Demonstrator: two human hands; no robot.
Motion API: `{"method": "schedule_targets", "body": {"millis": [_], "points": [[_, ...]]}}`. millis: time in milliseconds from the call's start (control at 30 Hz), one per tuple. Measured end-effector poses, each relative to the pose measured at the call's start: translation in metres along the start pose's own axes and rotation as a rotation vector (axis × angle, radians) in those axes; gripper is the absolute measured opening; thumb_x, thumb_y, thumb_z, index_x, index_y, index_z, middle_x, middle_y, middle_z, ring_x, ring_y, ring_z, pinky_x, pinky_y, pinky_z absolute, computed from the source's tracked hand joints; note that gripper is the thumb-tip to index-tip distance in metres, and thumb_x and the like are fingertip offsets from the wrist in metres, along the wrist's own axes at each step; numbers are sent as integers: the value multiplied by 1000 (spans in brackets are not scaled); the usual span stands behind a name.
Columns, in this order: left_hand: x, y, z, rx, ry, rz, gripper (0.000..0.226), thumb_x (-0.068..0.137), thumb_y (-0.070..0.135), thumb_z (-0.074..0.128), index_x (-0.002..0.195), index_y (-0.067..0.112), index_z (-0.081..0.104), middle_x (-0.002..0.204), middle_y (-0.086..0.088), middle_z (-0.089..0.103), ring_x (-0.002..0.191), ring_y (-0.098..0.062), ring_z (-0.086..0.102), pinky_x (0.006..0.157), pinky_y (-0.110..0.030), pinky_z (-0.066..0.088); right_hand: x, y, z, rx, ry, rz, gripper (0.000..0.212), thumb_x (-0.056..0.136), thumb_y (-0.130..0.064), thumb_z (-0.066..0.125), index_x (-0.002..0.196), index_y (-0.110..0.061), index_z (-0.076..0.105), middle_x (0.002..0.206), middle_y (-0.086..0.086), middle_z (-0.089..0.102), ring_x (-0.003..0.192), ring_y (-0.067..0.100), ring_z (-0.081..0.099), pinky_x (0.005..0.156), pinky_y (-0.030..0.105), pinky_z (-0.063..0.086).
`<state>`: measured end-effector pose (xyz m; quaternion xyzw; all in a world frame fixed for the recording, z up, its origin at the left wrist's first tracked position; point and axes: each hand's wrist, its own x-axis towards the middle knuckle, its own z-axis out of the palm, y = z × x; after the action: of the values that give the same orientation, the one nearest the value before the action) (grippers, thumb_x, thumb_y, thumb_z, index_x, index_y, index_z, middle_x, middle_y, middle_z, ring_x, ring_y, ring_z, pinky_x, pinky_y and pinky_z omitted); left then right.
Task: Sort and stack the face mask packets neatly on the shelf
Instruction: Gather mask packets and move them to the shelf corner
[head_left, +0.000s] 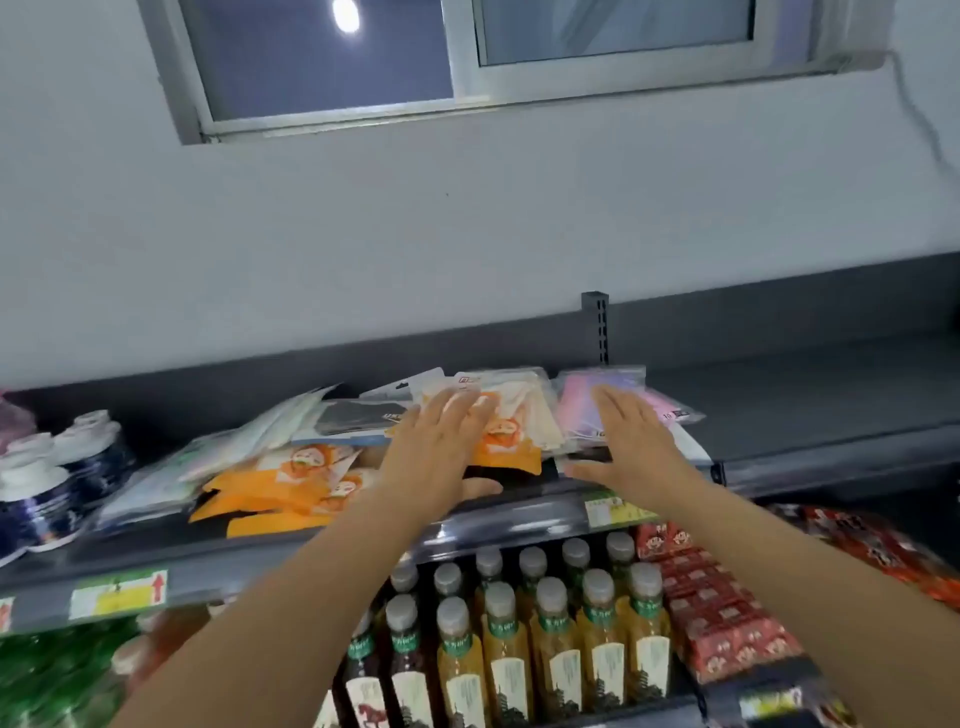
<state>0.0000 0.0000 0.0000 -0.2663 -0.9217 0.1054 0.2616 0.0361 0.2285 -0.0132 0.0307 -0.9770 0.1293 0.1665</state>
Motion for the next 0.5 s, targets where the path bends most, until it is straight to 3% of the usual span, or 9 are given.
{"method": "schedule_targets", "body": {"millis": [267,333,433,500], "points": [[41,-22,37,-225,-176,-113,115,64,82,53,149,28,-3,159,-1,-2,146,-30,2,115,-53,16,51,-20,-8,235,-19,-68,103,77,-53,67,151,-17,6,159,-2,5,145,15,8,115,31,12],[42,-26,51,-316,-243,-121,115,64,81,54,149,29,-4,160,-1,-3,146,-27,5,116,-50,18,61,-31,-2,365,4,-69,97,76,-46,71,149,-17,15,155,-3,18,142,13,17,111,25,16],[38,-27,71,-437,-227,-117,115,66,76,59,149,31,-6,160,0,-4,146,-23,6,118,-43,15,68,-44,24,545,28,-103,66,76,-35,76,131,-27,40,128,-8,43,127,11,38,97,15,31],[37,-25,82,-458,-142,-121,111,68,75,58,149,33,-4,160,0,-1,146,-21,8,117,-39,13,68,-48,45,568,43,-78,66,78,-38,73,134,-26,39,129,-8,43,122,6,39,97,15,30]]}}
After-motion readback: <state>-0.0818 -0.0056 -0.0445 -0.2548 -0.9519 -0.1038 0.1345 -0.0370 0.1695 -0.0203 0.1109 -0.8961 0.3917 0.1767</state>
